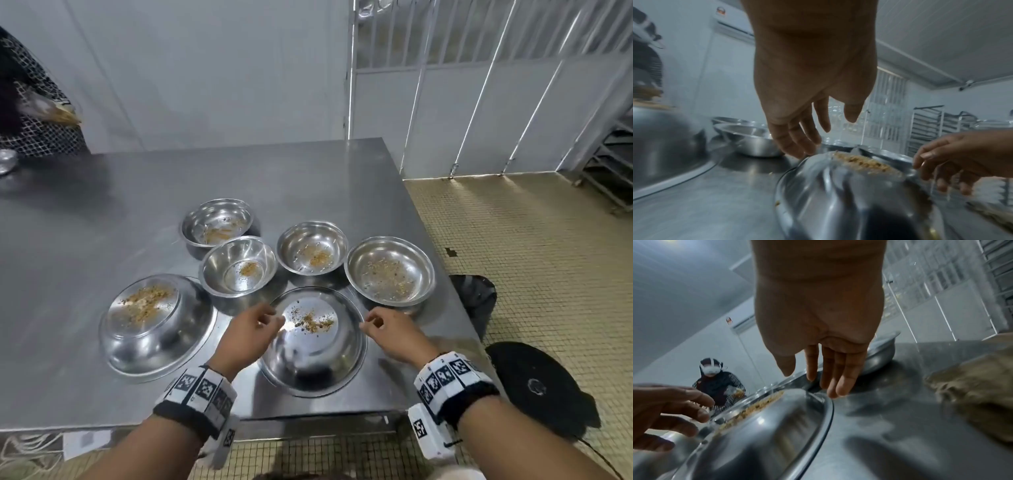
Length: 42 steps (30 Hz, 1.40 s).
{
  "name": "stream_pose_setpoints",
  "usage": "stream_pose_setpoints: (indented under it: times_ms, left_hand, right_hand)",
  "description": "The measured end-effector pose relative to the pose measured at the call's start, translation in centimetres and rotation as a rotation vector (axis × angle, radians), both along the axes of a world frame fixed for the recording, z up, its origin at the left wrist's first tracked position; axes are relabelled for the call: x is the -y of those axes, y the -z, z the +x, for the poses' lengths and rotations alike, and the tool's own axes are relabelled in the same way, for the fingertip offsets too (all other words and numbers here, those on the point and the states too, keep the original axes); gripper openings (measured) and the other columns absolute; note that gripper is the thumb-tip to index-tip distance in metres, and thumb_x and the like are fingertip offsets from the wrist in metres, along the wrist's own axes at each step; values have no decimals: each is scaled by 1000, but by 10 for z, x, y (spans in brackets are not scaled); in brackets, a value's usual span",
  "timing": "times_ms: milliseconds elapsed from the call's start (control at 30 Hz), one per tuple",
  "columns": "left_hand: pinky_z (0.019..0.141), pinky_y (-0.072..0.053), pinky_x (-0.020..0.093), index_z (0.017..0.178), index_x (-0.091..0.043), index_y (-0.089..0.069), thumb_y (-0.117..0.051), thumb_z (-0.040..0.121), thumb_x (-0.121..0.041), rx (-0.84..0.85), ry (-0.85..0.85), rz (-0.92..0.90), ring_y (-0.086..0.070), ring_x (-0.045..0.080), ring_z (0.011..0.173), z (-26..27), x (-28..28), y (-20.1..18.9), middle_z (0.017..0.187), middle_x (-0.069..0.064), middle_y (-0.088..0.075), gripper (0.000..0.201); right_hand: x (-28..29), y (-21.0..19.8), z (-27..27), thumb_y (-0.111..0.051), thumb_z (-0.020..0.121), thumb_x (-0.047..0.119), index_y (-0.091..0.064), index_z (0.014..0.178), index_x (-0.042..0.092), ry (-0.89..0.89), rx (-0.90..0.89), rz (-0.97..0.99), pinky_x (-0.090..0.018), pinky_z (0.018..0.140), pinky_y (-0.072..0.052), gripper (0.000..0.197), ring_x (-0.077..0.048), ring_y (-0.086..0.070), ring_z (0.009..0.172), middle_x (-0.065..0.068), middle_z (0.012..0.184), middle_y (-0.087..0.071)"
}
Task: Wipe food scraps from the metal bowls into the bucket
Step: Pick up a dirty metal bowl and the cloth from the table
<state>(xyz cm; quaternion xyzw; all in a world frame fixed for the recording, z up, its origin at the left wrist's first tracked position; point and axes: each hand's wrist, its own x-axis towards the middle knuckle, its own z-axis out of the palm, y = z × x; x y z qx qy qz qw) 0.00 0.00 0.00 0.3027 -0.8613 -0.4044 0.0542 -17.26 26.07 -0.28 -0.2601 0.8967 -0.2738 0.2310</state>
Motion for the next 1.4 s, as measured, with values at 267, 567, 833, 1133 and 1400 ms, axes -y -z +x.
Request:
stream_pose_setpoints:
  times_ms: [267, 567, 833, 1133, 1400]
  left_hand:
    - [84, -52, 36, 132, -15, -59, -68, 96, -43, 233, -55, 140, -68, 28, 100, 0, 28, 22, 112, 10, -70, 46]
    - [64, -47, 22, 120, -19, -63, -80, 87, -38, 180, -44, 285, -70, 10, 79, -18, 40, 29, 91, -2, -73, 41]
    - [62, -52, 22, 89, -10, -77, -88, 78, -17, 124, -22, 503, -71, 14, 67, -17, 50, 33, 73, 0, -77, 17]
    - [79, -63, 48, 116, -4, -67, -99, 58, -46, -20, -208, 793, -75, 37, 91, -9, 38, 46, 104, 20, -76, 78]
    - [74, -58, 30, 119, -11, -63, -86, 80, -24, -152, -249, 864, -75, 28, 96, 9, 21, 43, 109, 12, -75, 47]
  right_hand:
    - [35, 16, 8, -59, 100, 47, -58, 132, 20, -28, 115, 81, -35, 96, -50, 42, -20, -62, 111, -1, 128, -65]
    - [37, 31, 32, -66, 88, 61, -62, 122, 36, 197, 142, -86, -41, 101, -50, 43, -13, -58, 113, 8, 128, -59]
    - [38, 35, 42, -68, 87, 62, -59, 133, 32, 294, 177, -74, -35, 100, -45, 55, -14, -52, 114, 7, 126, -49]
    - [35, 34, 54, -75, 84, 58, -59, 110, 43, 372, 293, -229, -28, 90, -54, 34, -10, -63, 104, 3, 127, -56]
    - [32, 34, 64, -76, 84, 57, -35, 158, 16, 409, 337, -191, -30, 103, -46, 93, -21, -51, 133, -3, 155, -39]
